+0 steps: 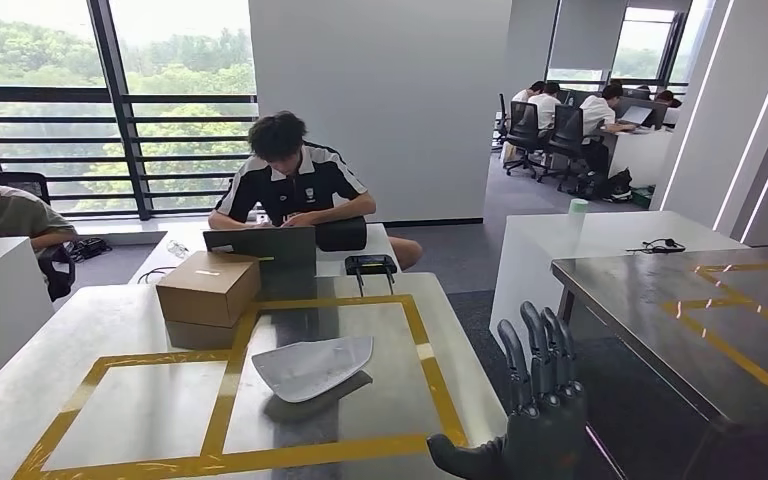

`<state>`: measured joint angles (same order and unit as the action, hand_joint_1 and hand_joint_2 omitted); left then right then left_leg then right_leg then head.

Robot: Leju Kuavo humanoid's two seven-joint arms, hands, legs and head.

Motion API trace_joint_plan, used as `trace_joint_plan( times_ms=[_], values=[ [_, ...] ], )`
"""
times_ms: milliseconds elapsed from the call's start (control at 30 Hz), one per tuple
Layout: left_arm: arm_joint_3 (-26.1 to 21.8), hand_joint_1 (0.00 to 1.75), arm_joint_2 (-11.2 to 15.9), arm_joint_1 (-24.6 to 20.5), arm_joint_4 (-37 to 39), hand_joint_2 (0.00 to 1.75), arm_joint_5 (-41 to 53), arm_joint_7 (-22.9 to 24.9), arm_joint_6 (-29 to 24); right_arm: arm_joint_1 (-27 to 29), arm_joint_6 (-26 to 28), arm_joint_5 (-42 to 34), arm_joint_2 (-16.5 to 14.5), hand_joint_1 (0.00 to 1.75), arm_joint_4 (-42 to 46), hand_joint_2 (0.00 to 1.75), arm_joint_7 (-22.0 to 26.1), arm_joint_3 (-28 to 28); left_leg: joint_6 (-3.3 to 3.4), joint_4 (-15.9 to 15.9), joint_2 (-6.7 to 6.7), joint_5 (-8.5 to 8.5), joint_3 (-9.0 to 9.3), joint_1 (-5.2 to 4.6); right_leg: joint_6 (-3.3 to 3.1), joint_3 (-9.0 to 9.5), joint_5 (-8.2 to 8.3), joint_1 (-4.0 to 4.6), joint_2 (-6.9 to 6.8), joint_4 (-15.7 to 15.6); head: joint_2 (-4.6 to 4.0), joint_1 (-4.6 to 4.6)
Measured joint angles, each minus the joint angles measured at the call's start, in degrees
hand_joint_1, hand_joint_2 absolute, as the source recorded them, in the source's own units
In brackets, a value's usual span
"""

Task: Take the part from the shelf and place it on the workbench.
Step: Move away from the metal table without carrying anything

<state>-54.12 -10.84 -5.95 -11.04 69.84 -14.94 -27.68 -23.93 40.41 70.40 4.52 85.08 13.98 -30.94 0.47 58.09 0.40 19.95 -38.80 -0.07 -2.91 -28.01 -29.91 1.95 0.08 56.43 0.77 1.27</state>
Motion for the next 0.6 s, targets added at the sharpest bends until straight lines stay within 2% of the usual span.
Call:
trace_joint_plan(
  times_ms=[33,67,100,133,167,200,233,267,300,333,367,400,433,500,533,567,600],
  values=[
    [0.0,0.00,0.0,0.0,0.0,0.00,0.0,0.0,0.0,0.0,0.0,-0.3,0.0,0.00,0.2,0.00,0.1,0.0,-0.32,0.3,-0.09,0.39,-0.42,-0.06,-0.10,-0.31,0.92,-0.25,-0.07,-0.6,0.00,-0.02],
    [0.0,0.00,0.1,0.1,0.0,0.00,0.0,0.0,0.0,0.0,0.0,-0.6,-0.1,0.00,0.3,0.00,0.3,0.1,-0.64,1.5,-0.22,1.90,-1.04,-0.11,-0.12,-0.74,1.94,-0.56,-0.14,-1.2,-0.01,0.01],
    [0.0,0.00,0.1,0.1,0.0,0.00,0.1,-0.1,0.0,0.0,-0.1,-0.8,-0.1,0.00,0.4,0.00,0.5,0.1,-1.01,4.1,-0.35,4.57,-1.92,-0.06,-0.03,-1.40,2.89,-0.91,-0.21,-1.5,-0.01,0.06],
    [0.0,0.00,0.2,0.1,0.0,0.00,0.1,-0.1,0.0,0.1,-0.1,-0.9,-0.2,0.00,0.5,0.00,0.7,0.1,-1.44,7.6,-0.47,7.88,-2.87,0.13,0.06,-2.21,3.65,-1.09,-0.25,-1.6,-0.01,0.12],
    [0.0,0.00,0.2,0.1,0.0,0.00,0.1,-0.1,0.0,0.1,-0.1,-1.0,-0.2,0.00,0.6,0.00,0.9,0.1,-1.88,11.4,-0.48,10.48,-3.52,0.39,0.21,-3.05,4.36,-1.29,-0.30,-1.6,-0.01,0.16],
    [0.0,0.00,0.2,0.1,0.0,0.00,0.1,-0.1,0.0,0.2,-0.1,-1.0,-0.2,0.00,0.6,0.00,0.9,0.1,-2.31,14.6,-0.47,11.80,-3.77,0.65,0.46,-3.97,5.02,-1.50,-0.37,-1.4,-0.01,0.17],
    [0.0,0.00,0.2,0.1,0.0,0.00,0.1,-0.1,0.0,0.3,-0.1,-1.0,-0.2,0.00,0.6,0.00,1.0,0.1,-2.72,16.4,-0.46,11.51,-3.27,0.92,0.76,-4.93,5.65,-1.75,-0.44,-1.2,-0.01,0.18],
    [0.0,0.00,0.3,0.1,0.0,0.00,0.1,-0.1,0.0,0.3,-0.1,-1.0,-0.2,0.00,0.6,0.00,1.0,0.1,-3.15,16.3,-0.45,10.24,-1.94,1.21,1.13,-5.94,6.20,-2.05,-0.51,-0.8,-0.01,0.17],
    [0.0,0.00,0.3,0.1,0.0,0.00,0.1,-0.1,0.0,0.4,-0.1,-1.0,-0.2,0.00,0.7,0.00,1.0,0.1,-3.64,14.2,-0.42,8.80,0.46,1.59,1.55,-7.04,6.66,-2.39,-0.56,-0.3,0.00,0.17],
    [0.0,0.00,0.2,0.0,0.0,0.00,0.1,-0.1,0.0,0.4,-0.1,-1.0,-0.2,0.00,0.8,0.00,1.0,0.1,-4.26,10.5,-0.41,8.46,3.49,1.94,1.99,-8.15,7.00,-2.62,-0.58,0.4,0.01,0.17],
    [0.0,0.00,0.2,-0.1,0.0,0.00,0.1,-0.2,0.0,0.4,-0.1,-1.1,-0.2,0.00,1.0,0.00,0.9,0.2,-4.35,6.7,-0.55,9.03,6.34,2.02,2.41,-9.12,7.26,-2.76,-0.62,1.2,0.01,0.17],
    [0.0,0.00,0.1,-0.2,0.0,0.00,0.1,-0.2,0.0,0.4,-0.1,-1.1,-0.2,0.00,1.1,0.00,0.9,0.3,-4.11,3.8,-0.63,9.92,8.34,2.06,2.81,-9.82,7.57,-2.79,-0.61,1.9,0.01,0.10],
    [0.0,0.00,0.1,-0.3,0.0,0.00,0.1,-0.2,0.0,0.4,-0.1,-1.2,-0.2,0.00,1.3,0.00,0.9,0.3,-3.56,2.2,-0.75,10.82,9.18,1.88,3.12,-10.28,7.96,-2.77,-0.60,2.3,0.00,0.05],
    [0.0,0.00,0.1,-0.2,0.0,0.00,0.1,-0.2,0.0,0.6,-0.1,-1.3,-0.2,0.00,1.4,0.00,0.9,0.4,-1.94,2.1,-0.75,10.53,8.55,1.63,3.67,-10.66,8.72,-2.94,-0.54,2.4,-0.01,-0.10],
    [0.0,0.00,0.2,-0.2,0.0,0.00,0.1,-0.2,0.0,0.7,-0.1,-1.3,-0.2,0.00,1.4,0.00,1.0,0.4,-1.29,2.2,-0.70,10.13,8.05,1.54,3.90,-10.98,8.26,-3.08,-0.53,2.8,-0.01,-0.13],
    [0.0,0.00,0.2,-0.1,0.0,0.00,0.1,-0.1,0.0,0.8,-0.1,-1.5,-0.2,0.00,1.4,0.00,1.1,0.4,-0.66,2.3,-0.61,9.61,7.46,1.51,4.11,-11.58,6.70,-3.14,-0.52,4.1,-0.01,-0.15],
    [0.0,0.00,0.3,-0.1,-0.1,0.00,0.1,-0.1,0.0,0.9,-0.1,-1.7,-0.2,0.00,1.4,0.00,1.5,0.5,-0.14,2.2,-0.54,9.02,6.73,1.46,4.24,-12.47,4.21,-3.13,-0.51,6.6,-0.01,-0.17]
  ],
)
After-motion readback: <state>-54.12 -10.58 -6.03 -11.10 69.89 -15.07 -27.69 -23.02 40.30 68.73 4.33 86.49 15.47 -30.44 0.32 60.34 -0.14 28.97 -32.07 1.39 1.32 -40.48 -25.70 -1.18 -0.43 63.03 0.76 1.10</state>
